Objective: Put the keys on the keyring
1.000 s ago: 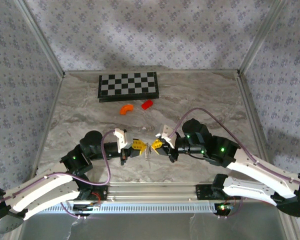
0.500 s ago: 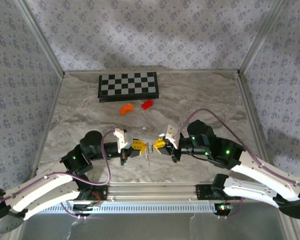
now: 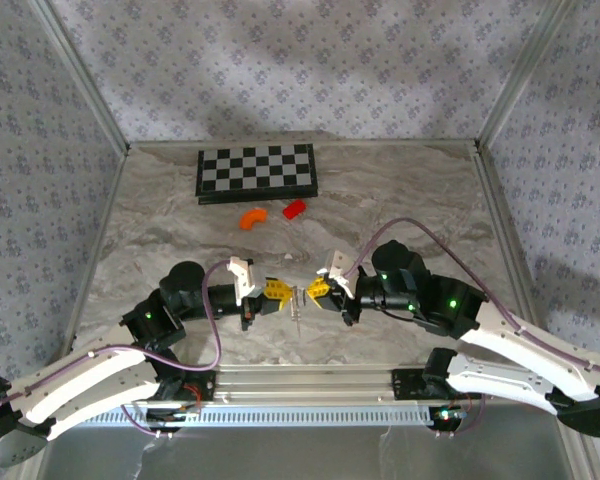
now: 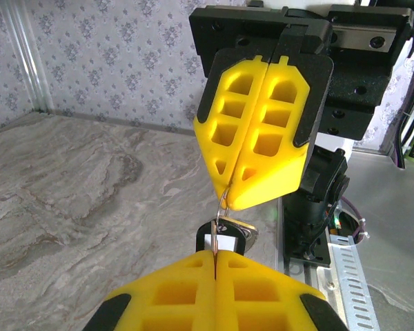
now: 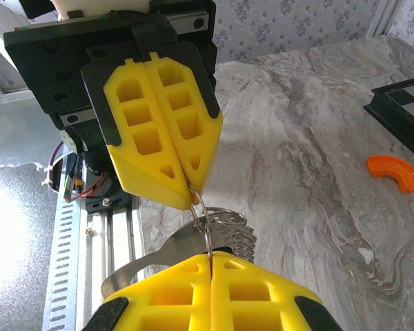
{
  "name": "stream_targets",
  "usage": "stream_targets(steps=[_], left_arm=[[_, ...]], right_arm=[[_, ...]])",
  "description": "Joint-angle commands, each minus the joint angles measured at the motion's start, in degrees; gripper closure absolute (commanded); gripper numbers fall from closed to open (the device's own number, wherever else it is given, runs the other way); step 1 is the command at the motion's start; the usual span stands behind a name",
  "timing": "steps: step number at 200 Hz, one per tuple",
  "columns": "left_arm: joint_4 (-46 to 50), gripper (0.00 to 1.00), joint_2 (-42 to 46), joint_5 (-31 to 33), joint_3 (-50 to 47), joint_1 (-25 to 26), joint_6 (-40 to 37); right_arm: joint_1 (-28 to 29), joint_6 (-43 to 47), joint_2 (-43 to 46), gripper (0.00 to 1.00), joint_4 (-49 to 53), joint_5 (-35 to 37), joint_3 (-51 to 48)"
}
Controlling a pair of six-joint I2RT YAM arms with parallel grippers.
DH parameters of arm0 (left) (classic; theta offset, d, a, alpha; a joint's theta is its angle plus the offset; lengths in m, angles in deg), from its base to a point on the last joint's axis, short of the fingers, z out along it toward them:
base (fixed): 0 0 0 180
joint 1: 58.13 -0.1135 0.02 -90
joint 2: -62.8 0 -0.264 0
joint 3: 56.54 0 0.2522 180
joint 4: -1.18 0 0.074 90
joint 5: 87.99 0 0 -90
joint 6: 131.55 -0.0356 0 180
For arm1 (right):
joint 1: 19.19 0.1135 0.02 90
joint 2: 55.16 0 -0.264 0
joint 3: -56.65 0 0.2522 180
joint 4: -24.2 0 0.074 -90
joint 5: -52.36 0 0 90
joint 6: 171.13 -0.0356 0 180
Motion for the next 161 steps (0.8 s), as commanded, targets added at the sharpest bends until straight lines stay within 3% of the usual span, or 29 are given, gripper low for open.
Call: stream_targets(steps=[1,161], left_arm=[[-2.03,1.0,-0.07,-1.08,1.17,0.56,0.31],[-2.03,1.0,-0.13,-0.98,1.17,0.88,0.32]], right_arm=[[0.39,1.36,-0.05,1.0,-0.44,0.81,-0.26],[0.8,1.71,0.01,1.0,-1.53,1.51,-0.75]])
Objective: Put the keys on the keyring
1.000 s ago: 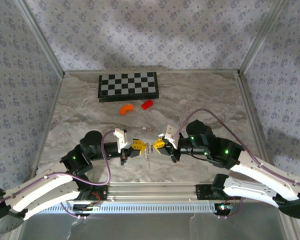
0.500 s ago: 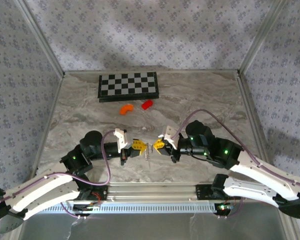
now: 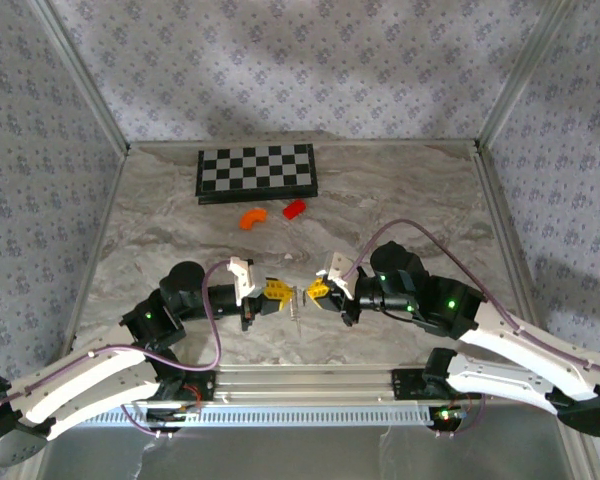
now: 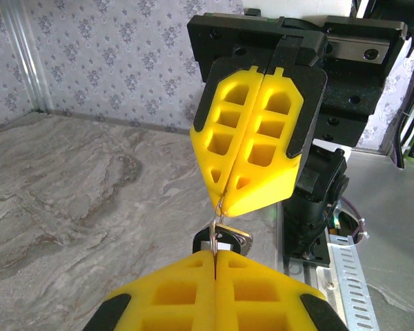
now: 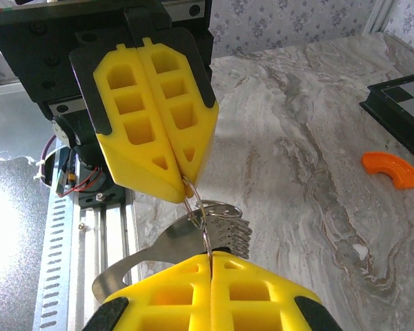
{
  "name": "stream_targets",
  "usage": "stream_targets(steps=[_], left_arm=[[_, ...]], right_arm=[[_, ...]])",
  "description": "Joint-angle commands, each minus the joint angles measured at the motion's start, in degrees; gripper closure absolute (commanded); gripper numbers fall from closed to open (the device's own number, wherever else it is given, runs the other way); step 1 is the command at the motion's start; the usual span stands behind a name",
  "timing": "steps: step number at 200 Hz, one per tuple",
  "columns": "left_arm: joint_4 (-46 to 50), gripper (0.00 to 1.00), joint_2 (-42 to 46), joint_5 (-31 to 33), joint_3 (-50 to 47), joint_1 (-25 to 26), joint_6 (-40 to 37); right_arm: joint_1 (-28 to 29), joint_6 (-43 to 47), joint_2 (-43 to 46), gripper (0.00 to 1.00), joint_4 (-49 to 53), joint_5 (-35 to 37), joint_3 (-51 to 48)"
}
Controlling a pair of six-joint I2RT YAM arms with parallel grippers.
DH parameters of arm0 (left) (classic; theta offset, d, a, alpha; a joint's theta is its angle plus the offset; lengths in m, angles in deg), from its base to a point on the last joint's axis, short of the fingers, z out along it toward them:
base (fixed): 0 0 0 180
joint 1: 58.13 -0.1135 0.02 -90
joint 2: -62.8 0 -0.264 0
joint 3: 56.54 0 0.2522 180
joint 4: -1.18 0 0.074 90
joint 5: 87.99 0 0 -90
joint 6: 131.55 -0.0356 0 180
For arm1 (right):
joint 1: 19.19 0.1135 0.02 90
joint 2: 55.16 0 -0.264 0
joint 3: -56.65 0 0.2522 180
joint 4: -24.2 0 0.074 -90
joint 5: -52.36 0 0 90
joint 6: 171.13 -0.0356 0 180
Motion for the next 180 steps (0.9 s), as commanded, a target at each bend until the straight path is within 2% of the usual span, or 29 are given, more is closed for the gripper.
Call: stream_targets(steps=[1,180], left_arm=[[-1.99,1.0,-0.13,-0.98,1.08,0.79,0.28],[-1.79,1.0,-0.13,-0.65,1.17,0.81,-0.14]], right_arm=[[0.58,0.83,0.03,1.0,-1.5,0.46,-0.24],[1.12,1.09,-1.48,1.0,-2.63,-1.07,1.15]])
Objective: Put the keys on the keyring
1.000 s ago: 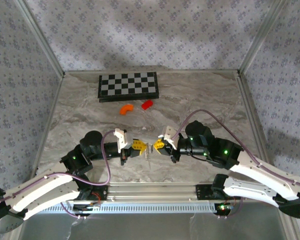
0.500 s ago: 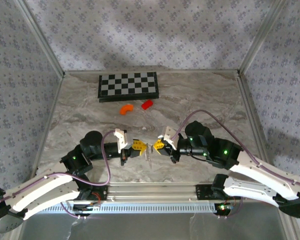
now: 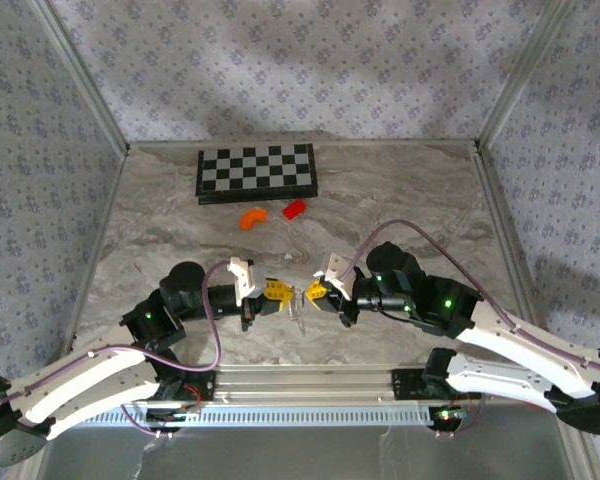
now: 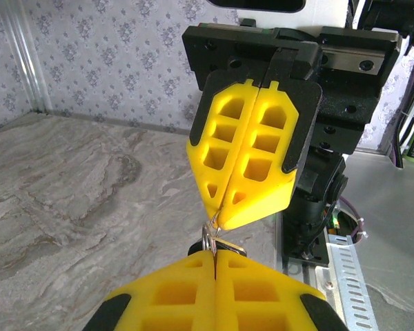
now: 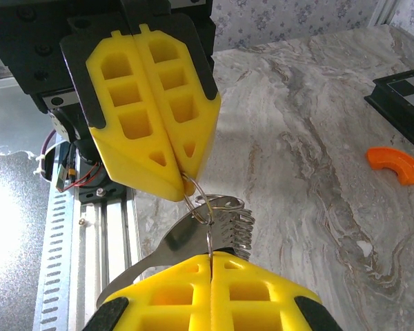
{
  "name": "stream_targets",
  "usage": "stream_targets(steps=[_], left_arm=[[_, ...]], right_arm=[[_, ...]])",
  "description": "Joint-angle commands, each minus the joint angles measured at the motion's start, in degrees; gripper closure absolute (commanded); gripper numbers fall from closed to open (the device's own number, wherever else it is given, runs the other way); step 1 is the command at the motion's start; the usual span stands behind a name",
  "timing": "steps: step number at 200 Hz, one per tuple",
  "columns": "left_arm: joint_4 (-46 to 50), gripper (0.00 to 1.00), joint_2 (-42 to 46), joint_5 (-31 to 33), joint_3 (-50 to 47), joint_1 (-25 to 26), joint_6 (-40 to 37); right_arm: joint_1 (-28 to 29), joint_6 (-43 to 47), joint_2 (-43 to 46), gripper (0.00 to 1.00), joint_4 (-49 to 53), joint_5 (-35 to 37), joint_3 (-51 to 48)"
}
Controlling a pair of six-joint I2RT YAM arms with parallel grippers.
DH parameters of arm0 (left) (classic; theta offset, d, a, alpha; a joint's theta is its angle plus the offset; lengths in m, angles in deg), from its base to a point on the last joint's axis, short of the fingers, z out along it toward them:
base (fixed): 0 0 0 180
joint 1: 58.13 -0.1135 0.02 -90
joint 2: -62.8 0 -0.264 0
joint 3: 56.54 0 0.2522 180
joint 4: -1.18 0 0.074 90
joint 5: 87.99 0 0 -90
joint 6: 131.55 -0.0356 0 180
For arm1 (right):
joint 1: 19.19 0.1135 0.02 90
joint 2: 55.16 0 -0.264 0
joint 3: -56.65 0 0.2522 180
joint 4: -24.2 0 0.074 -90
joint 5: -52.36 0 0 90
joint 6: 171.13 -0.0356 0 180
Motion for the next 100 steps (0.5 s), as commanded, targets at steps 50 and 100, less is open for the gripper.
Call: stream_targets(steps=[50,100], left_arm=[[-1.61,1.0,-0.13,-0.61,1.17,0.54,-0.25],[-1.56,1.0,-0.22,-0.75,1.26,0.57,-0.25]], right_arm=[[0.55,1.1,-0.47,1.0,-2.77,-1.8,1.53],[0.48,0.5,0.05,1.0,-3.62,-2.27,1.28]])
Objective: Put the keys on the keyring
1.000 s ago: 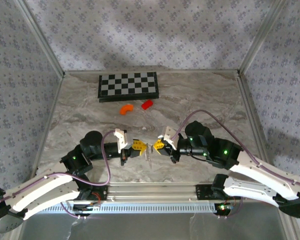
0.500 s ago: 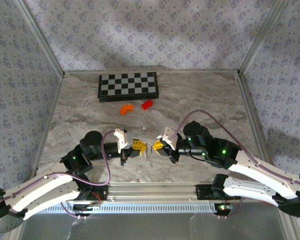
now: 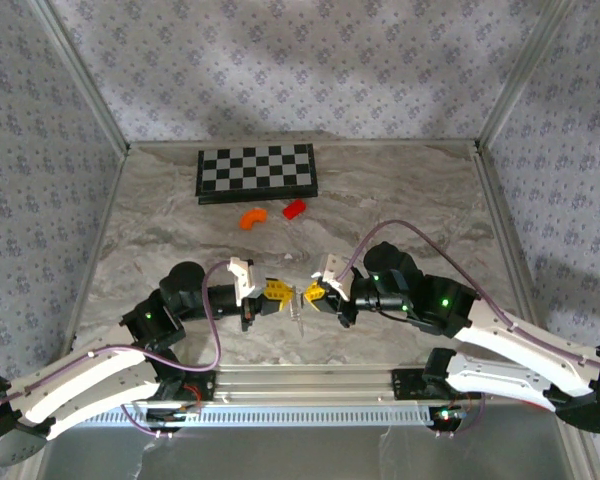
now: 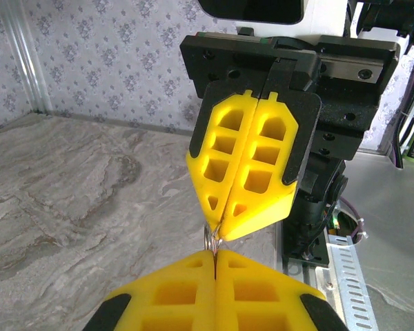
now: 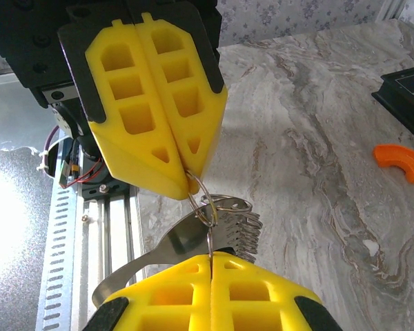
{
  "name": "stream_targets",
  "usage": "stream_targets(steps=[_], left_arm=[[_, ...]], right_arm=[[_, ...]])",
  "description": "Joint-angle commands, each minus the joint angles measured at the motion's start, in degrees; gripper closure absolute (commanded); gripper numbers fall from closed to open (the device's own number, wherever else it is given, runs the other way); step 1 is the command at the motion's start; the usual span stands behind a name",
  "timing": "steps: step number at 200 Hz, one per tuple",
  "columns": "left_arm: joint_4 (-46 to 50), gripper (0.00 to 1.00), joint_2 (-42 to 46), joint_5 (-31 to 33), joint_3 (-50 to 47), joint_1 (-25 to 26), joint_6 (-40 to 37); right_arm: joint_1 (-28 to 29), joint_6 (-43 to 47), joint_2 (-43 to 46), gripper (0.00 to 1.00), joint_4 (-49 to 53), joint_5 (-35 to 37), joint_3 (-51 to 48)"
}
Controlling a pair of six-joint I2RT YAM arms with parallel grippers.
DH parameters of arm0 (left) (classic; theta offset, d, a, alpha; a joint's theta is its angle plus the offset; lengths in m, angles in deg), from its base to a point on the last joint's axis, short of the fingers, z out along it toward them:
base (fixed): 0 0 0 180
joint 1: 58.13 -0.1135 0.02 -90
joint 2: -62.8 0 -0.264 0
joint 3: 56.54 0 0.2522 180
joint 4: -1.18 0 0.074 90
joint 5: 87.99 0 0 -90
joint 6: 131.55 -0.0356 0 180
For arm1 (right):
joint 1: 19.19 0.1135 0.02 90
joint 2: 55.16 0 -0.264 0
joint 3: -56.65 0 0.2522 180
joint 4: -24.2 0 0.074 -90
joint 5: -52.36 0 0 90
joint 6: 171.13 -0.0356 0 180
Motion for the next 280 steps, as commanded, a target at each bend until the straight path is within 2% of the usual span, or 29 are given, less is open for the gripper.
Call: stream_targets(steps=[1,174,198,223,280], left_arm=[[-1.53,1.0,-0.24,-0.76,1.26,0.6,-0.25],[-2.5,1.0,-0.5,-0.85,0.81,0.6,0.05],[-2.08,1.0,-0.41,-0.17,0.82,0.56,-0.14],[-0.77,1.0,-0.59,3.17,0.91,0.62,-0.56],[0.95,1.0,0.48,14.14,-0.54,0.59,-1.06]], right_arm=[[0.38,0.34,0.8,1.0,-3.68,-1.6,1.23],[-1.08,-3.27,3.28,1.0,-8.18,-4.58,-2.35],[-1.01,-3.18,4.52,1.0,-5.06,-2.41,-1.99],[-1.02,-4.41,5.8,1.0,-1.49,-0.24,-1.78],[-1.01,-13.55,4.98,1.0,13.31,12.52,-0.39]])
